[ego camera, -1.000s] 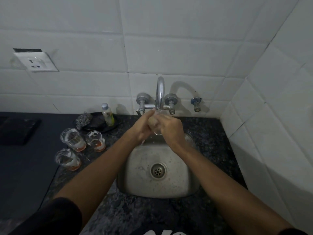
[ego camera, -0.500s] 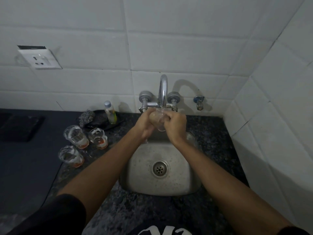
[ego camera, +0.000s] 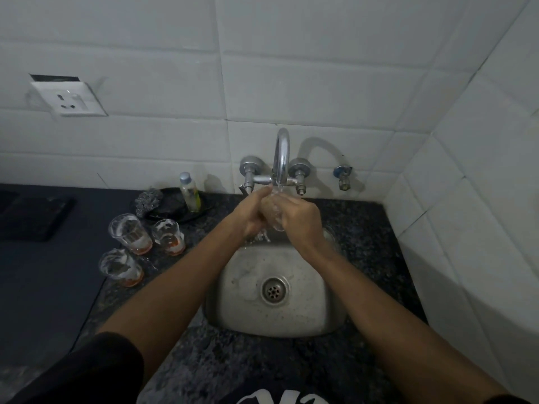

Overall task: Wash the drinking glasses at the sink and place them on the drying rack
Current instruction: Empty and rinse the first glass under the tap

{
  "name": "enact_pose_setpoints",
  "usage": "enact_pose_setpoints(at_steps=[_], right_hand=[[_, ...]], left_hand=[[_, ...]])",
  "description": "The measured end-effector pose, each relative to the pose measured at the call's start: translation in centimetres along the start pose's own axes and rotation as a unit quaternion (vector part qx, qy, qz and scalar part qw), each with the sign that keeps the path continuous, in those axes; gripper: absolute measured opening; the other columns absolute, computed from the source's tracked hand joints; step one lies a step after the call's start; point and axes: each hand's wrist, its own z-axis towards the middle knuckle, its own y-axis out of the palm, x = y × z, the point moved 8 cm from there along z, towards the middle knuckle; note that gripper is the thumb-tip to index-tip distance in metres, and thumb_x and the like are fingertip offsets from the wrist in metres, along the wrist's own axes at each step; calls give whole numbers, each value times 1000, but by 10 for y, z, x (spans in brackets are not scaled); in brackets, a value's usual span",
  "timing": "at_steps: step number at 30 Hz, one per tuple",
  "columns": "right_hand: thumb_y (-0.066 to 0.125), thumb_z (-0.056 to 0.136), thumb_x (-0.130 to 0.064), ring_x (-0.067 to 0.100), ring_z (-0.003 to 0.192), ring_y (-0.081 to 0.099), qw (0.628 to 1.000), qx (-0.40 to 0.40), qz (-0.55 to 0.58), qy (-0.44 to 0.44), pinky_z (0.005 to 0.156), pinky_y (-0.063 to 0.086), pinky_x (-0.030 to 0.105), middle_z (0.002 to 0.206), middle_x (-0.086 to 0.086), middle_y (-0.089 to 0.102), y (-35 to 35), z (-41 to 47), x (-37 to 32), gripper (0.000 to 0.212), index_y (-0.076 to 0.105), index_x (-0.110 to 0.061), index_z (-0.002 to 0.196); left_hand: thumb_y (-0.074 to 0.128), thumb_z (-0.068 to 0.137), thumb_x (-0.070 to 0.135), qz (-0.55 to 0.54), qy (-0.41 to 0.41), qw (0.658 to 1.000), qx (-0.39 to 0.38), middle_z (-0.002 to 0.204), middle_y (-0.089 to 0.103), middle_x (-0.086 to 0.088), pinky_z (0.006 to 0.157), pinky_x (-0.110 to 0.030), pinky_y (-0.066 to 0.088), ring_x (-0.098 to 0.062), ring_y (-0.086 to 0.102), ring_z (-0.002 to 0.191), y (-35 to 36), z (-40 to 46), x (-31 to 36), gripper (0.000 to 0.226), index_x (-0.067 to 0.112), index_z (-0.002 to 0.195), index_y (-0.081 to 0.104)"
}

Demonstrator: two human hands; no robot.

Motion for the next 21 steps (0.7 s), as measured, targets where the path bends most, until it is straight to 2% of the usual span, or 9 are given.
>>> enact_pose_setpoints(at_steps=[4, 6, 9, 11, 13, 15, 17, 19, 21], right_hand=[[73, 91, -4, 15, 79, 74, 977, 38, 51, 204, 70, 46, 5, 96, 5, 80, -2, 1, 31, 23, 80, -10, 113], [76, 89, 0, 18, 88, 75, 994, 17, 32, 99, 78, 58, 21, 101, 9, 79, 0, 6, 16, 24, 79, -6, 112], [84, 82, 0, 27, 107, 75, 992, -6, -40, -116, 99, 58, 37, 114, 16, 77, 5, -3, -10, 33, 76, 2, 114], [85, 82, -1, 26, 110, 74, 991, 0, -51, -127, 103, 56, 33, 118, 15, 76, 6, -8, -10, 35, 76, 0, 116], [81, 87, -5, 22, 101, 75, 999, 27, 7, -16, 94, 54, 16, 112, 10, 78, -1, -7, 2, 29, 77, -4, 115], [77, 88, -2, 24, 93, 76, 995, 28, 55, 79, 84, 57, 17, 107, 11, 78, -2, -4, 12, 28, 76, -4, 116], [79, 83, 5, 28, 102, 76, 1000, 8, 15, -14, 93, 60, 31, 113, 16, 76, 3, -4, -2, 35, 75, 2, 117], [80, 84, 5, 30, 110, 74, 989, -2, -40, -146, 99, 59, 40, 118, 19, 75, 7, -12, -15, 34, 74, 4, 118], [79, 88, -1, 29, 112, 73, 986, 3, -45, -162, 100, 58, 41, 119, 18, 75, 7, -14, -14, 30, 75, 3, 117]], left_hand=[[48, 107, 26, -61, 54, 997, 18, 92, 76, -15, 91, -43, 54, -25, 71, 86, -6, -3, 7, 29, 7, 100, 69], [43, 107, 32, -49, 31, 998, -8, 101, 73, -15, 87, -42, 53, -25, 70, 89, -3, -2, 3, 35, 7, 106, 68], [50, 106, 37, 32, -15, 999, -5, 84, 68, -3, 73, -34, 53, -15, 66, 78, -3, 3, -2, 33, 15, 91, 69], [57, 103, 31, 41, 11, 999, 8, 81, 67, -1, 70, -31, 52, -15, 64, 77, -8, 6, 2, 26, 16, 86, 71], [54, 102, 25, 13, 48, 999, 3, 88, 70, -6, 76, -35, 51, -19, 65, 83, -11, 4, 5, 31, 15, 85, 77], [47, 103, 25, -35, 49, 998, -24, 99, 71, -12, 85, -41, 51, -24, 67, 88, -10, 2, 0, 39, 13, 87, 80], [47, 104, 33, -55, 17, 998, -38, 103, 68, -14, 91, -42, 48, -24, 66, 91, -9, 3, -6, 38, 9, 97, 76], [49, 105, 40, -8, -5, 999, -40, 91, 66, -6, 82, -35, 52, -19, 65, 84, -5, 3, -6, 36, 12, 92, 69], [52, 106, 38, 25, 0, 999, -24, 82, 69, -2, 73, -32, 55, -16, 66, 78, -5, 2, -1, 33, 14, 89, 67]])
